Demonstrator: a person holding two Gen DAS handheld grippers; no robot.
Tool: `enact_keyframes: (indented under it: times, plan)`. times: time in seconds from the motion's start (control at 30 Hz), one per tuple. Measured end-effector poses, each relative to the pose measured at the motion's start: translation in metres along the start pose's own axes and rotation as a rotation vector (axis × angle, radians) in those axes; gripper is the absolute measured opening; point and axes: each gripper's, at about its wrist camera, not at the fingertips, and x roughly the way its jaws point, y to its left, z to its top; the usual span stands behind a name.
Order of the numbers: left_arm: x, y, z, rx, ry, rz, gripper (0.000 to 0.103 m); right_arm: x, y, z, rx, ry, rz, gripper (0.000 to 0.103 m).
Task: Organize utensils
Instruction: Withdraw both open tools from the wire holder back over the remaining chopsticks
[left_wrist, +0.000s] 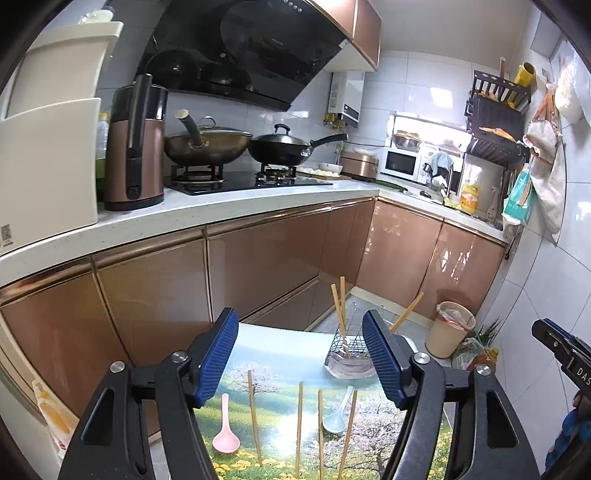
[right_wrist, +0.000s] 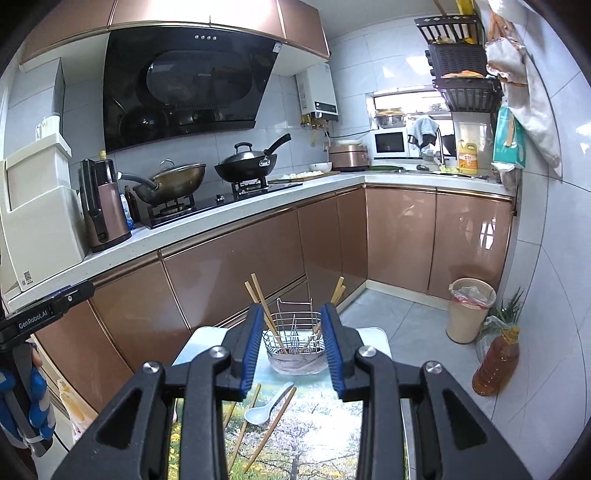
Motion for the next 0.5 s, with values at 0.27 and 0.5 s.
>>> enact_keyframes:
  times: [0.27, 0.5]
  plan:
    - [-0.011, 0.005, -0.026, 0.012, -0.04, 0.052, 0.077, -0.004, 0.003, -0.033, -0.001, -0.002, -0.022, 0.04]
    - [-0.011, 0.003, -0.059, 0.039, -0.062, 0.102, 0.081, 0.006, 0.002, -0.073, 0.015, 0.038, -0.051, 0.047]
